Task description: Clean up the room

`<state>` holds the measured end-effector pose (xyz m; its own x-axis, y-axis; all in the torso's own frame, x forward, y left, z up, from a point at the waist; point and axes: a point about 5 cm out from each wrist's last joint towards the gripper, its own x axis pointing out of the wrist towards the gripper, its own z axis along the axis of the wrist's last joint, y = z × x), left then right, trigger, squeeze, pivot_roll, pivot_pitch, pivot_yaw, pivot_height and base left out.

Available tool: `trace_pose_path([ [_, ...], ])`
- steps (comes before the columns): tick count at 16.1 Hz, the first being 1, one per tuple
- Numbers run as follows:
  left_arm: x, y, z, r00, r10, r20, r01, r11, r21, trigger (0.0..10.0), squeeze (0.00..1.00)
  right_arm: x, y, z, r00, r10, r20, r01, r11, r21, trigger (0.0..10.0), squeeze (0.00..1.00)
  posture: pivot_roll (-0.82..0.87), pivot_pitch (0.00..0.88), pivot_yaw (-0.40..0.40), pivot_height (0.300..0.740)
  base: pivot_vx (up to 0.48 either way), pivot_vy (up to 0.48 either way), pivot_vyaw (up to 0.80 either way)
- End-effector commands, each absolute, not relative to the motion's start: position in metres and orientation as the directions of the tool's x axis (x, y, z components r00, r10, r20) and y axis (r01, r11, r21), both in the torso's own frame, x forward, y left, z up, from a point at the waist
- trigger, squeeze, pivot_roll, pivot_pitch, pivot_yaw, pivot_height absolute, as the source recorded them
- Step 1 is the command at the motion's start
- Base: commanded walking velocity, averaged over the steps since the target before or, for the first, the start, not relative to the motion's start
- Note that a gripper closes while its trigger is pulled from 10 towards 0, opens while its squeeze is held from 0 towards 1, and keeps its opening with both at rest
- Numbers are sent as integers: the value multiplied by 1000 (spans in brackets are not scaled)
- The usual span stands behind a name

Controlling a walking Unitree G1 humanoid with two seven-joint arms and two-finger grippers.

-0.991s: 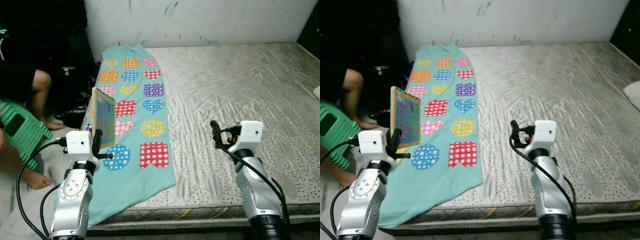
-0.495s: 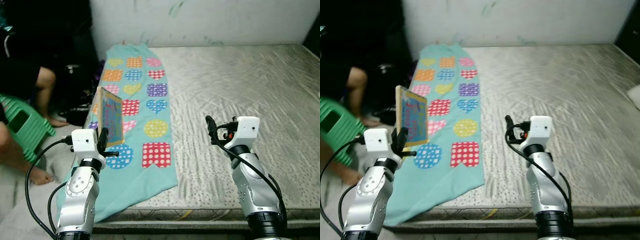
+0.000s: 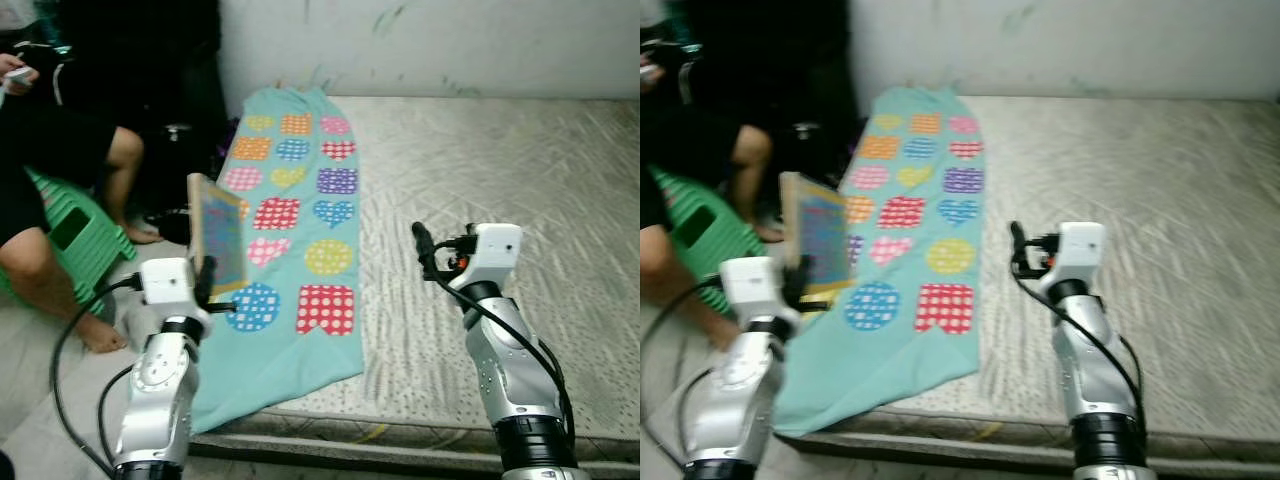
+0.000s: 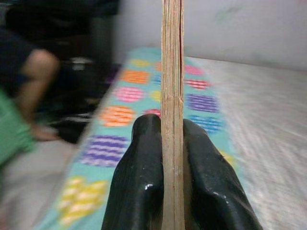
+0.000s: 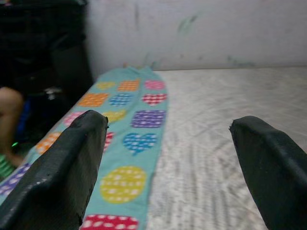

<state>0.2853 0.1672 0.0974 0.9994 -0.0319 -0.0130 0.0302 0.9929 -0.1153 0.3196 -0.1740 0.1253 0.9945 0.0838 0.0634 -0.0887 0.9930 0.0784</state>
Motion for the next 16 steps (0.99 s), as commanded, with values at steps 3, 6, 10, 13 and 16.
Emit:
trace_pose_path([
  [3,289,171,108,999,-24,30,27,993,-111,10000,0,320,-168,127,992,106,70,-112,989,92,10000,0,-40,0,42,740,0,275,0],
  [6,289,170,108,999,-31,29,34,993,-111,10000,0,321,-168,128,992,103,73,-110,990,94,10000,0,-42,0,43,740,0,355,0],
  [10,290,170,108,999,-35,29,38,993,-109,10000,0,322,-168,129,992,101,77,-108,990,94,10000,0,-43,0,43,740,0,480,0],
  [13,289,167,109,998,-49,43,53,993,-108,10000,0,322,-169,129,992,99,77,-106,990,92,10000,0,-44,0,43,740,0,114,0],
  [16,289,165,110,997,-52,50,56,995,-86,10000,0,323,-169,129,992,99,77,-106,991,87,10000,0,-44,0,43,740,0,0,0],
])
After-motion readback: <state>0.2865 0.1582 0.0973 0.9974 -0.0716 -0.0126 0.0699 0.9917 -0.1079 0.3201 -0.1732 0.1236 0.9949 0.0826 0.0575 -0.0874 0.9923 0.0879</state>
